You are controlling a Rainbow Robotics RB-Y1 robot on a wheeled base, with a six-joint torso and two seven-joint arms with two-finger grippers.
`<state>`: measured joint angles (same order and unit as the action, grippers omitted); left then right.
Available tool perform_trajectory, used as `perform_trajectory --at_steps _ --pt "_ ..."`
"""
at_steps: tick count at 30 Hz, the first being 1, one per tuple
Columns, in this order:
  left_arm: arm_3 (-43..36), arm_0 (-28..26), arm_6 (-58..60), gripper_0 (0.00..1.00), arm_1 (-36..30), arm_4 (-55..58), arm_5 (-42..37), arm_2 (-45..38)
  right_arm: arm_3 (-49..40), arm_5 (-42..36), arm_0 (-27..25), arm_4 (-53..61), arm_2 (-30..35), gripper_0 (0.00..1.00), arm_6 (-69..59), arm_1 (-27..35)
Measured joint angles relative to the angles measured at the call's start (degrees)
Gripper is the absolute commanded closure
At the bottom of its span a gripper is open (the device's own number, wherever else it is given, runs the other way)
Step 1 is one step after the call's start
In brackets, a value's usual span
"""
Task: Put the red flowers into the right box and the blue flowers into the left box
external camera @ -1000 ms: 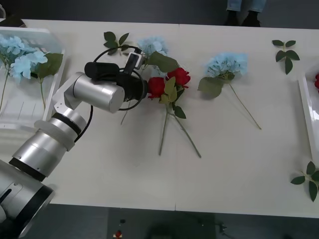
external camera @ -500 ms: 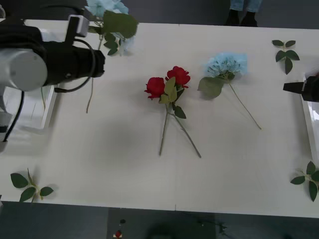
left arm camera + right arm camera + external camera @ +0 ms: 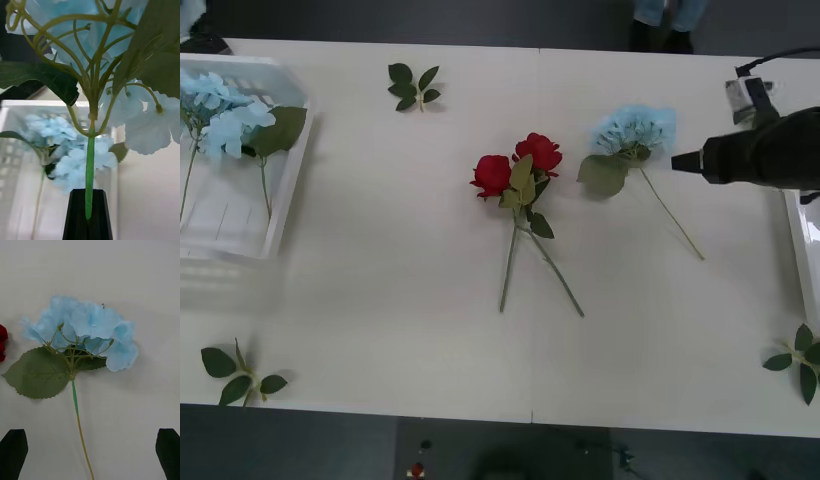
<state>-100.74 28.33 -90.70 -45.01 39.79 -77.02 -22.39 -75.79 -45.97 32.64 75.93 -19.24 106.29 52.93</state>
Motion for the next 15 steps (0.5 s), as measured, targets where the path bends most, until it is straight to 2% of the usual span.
perform_trajectory --at_steps 4,9,12,13,15 --pt "-0.02 -3.44 0.00 1.00 -1.40 -0.65 0.04 -4.59 4.52 0.01 4.06 -2.21 -5.01 0.00 0.00 -2.31" --pt "-0.05 -10.28 -0.01 0.99 -1.44 -1.38 1.63 -9.61 12.60 0.03 9.20 -6.73 -8.88 0.00 0.00 -6.80" --pt "-0.06 -14.03 -0.02 0.93 -1.44 -1.32 3.14 -10.80 16.93 1.03 11.43 -7.91 -9.99 0.00 0.00 -9.53" --pt "-0.06 -14.93 -0.03 0.81 -1.44 -1.32 3.53 -10.89 18.39 1.80 12.11 -8.02 -10.42 0.00 0.00 -10.42" --pt "-0.05 -15.95 -0.07 0.43 -1.43 -1.32 3.68 -10.88 21.09 3.19 13.44 -8.04 -11.59 0.00 0.00 -11.94"
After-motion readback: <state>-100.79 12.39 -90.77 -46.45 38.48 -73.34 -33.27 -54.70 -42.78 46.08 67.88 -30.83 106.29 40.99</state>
